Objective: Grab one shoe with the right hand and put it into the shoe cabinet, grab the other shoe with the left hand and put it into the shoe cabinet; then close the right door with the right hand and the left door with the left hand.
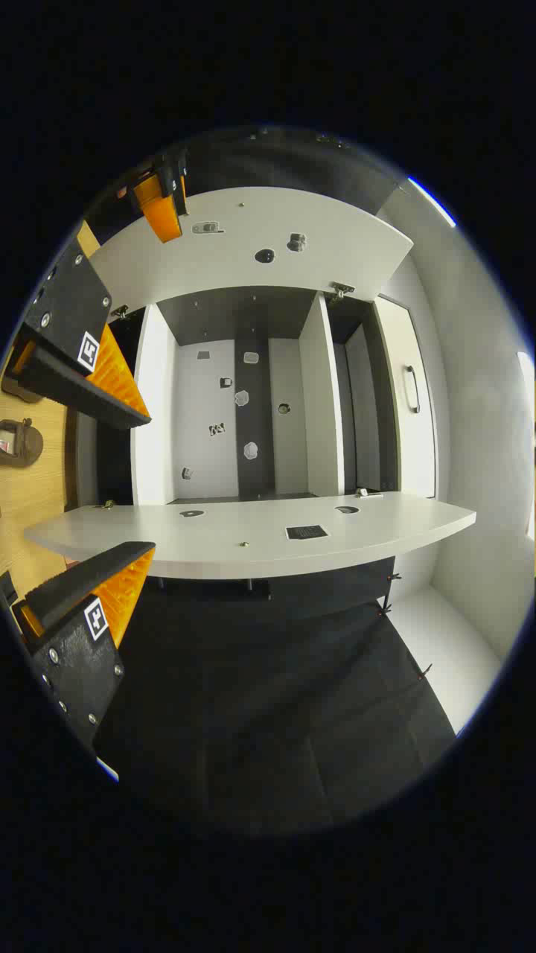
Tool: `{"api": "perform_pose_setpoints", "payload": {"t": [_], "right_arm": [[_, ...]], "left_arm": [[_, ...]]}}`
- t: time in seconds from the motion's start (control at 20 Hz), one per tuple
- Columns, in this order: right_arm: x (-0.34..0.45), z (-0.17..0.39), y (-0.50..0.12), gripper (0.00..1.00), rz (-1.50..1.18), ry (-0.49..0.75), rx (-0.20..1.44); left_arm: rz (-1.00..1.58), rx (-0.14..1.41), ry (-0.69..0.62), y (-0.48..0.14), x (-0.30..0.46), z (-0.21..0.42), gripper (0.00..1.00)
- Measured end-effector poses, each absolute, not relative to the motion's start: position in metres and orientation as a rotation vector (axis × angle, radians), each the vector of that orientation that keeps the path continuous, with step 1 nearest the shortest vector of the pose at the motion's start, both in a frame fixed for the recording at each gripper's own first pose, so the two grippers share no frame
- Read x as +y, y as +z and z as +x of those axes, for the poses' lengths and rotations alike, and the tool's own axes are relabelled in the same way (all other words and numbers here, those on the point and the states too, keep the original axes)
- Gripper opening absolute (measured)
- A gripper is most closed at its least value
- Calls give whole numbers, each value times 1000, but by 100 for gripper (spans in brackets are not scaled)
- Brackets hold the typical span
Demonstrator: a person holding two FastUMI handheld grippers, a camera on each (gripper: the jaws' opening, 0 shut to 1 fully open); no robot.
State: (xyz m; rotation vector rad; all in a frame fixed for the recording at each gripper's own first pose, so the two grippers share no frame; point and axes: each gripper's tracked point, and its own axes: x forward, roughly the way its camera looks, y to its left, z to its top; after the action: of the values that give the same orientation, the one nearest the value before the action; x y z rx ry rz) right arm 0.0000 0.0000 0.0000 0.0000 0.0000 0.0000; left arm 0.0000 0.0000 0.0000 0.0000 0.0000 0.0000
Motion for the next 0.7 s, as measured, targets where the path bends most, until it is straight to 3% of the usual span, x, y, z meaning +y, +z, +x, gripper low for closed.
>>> {"api": "perform_pose_setpoints", "payload": {"t": [0.15, 0.7], "right_arm": [[8, -1, -4, 94, -2, 23, 27], [29, 2, -16, 94, -55, 56, 46]], "left_arm": [[-3, 2, 2, 0, 3, 0, 99], [-4, 2, 13, -1, 10, -10, 99]]}}
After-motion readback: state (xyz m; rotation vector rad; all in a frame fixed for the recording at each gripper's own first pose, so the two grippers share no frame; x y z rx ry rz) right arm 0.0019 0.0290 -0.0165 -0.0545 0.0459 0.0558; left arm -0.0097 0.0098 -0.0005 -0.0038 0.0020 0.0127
